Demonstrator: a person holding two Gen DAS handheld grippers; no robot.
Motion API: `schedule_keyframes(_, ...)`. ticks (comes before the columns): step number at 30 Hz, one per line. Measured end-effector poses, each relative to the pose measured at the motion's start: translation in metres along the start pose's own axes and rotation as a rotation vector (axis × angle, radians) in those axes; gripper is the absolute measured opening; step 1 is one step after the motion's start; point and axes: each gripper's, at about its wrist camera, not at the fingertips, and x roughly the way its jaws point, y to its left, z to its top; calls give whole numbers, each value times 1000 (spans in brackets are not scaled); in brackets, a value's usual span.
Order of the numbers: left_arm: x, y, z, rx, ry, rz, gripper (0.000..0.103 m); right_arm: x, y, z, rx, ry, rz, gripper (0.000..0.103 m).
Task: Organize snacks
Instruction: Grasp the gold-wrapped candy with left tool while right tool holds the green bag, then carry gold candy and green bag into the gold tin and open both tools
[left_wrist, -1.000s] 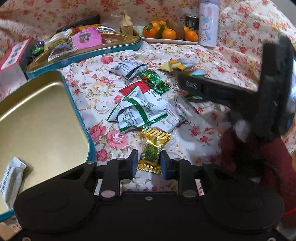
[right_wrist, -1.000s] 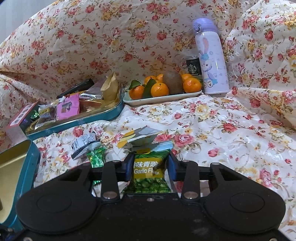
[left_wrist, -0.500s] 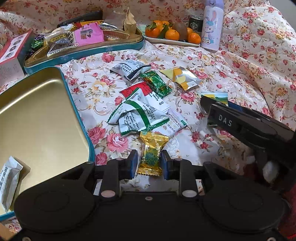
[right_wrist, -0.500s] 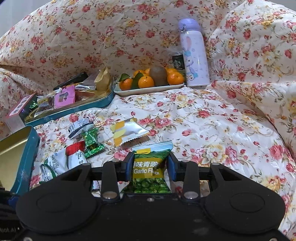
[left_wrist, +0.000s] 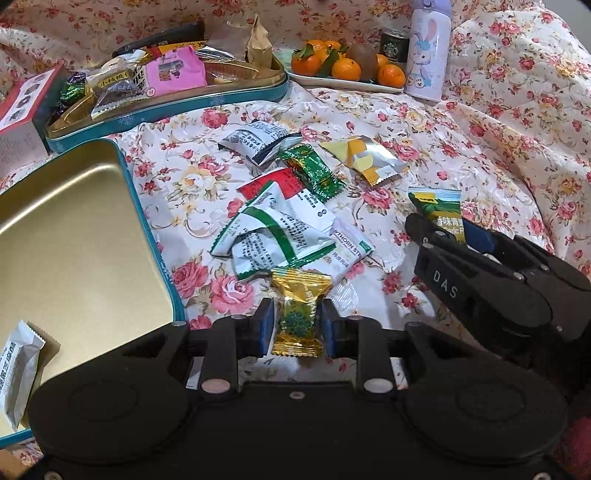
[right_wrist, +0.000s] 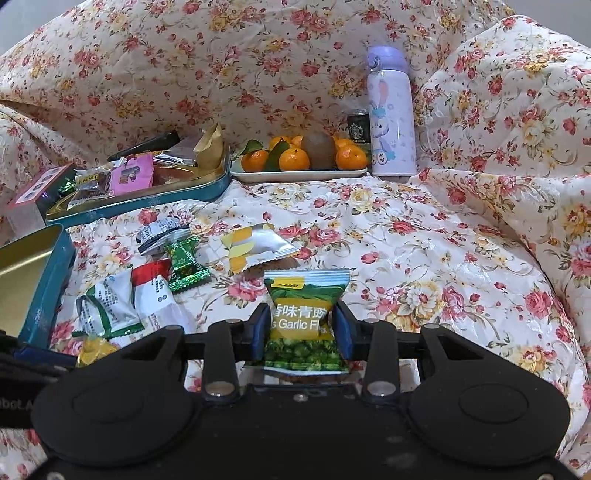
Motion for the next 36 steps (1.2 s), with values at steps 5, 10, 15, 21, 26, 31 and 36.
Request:
schedule_keyframes(5,-6,5,0,-55,-5,-13,25,-6,-7,2,50,10,16,33)
schedule_keyframes(10,-33,9,-1,-69,-60,-17,25,-19,-16,8,140,15,44,33)
schedule_keyframes(15,-71,22,-1,-101,-131,-20,25,-40,-15,16,180,0,79,33)
schedule_keyframes(21,-109,58,-7,-163,-202,35,25,-68,6,23,163,-30,145,33)
schedule_keyframes(26,-127,97,-19,-225,-240,107,25,-86,31,26,144,-32,214,33)
schedule_keyframes(31,-132,140,-33,-296,-230,176,25,-96,64,27,114,-19,288,33)
schedule_keyframes(36,-130,175,-44,-348,-204,218,25,-103,98,27,64,-3,344,33)
